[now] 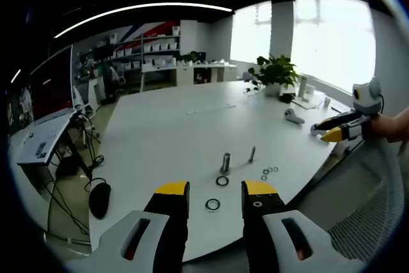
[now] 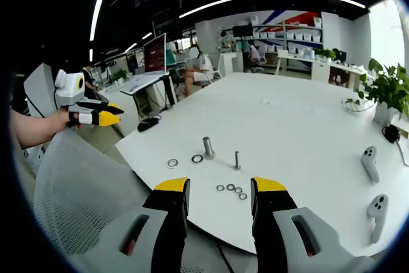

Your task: Place the washer onto the threaded stud by aligning its center hole with the stud, sliding it down to the base, and recovering from edge contact or off-axis alignment until the washer reaches the visible bottom stop.

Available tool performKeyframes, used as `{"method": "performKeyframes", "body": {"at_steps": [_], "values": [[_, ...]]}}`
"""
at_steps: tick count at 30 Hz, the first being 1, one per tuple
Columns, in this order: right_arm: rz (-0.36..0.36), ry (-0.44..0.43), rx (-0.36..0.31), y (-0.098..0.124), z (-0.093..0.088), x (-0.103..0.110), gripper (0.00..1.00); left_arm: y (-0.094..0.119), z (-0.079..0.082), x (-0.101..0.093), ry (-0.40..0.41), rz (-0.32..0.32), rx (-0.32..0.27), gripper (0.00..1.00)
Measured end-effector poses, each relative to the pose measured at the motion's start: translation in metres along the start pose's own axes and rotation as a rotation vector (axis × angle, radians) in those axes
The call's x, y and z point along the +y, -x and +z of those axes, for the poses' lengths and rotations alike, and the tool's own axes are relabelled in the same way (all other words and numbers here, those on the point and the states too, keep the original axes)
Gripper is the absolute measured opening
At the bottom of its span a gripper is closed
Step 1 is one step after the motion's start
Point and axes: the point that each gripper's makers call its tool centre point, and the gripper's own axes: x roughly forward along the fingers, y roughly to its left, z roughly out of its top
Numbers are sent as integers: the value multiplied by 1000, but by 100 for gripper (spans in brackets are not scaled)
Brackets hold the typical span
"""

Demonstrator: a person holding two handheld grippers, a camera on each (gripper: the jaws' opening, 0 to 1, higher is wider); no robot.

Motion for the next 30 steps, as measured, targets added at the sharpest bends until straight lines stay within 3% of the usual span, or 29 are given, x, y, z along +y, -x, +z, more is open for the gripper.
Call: {"method": "performKeyframes", "body": {"at_steps": [30], "values": [[-26,-14,27,1,-6,-5,40,-2,-6,-1,-3,-7,31,30]]}}
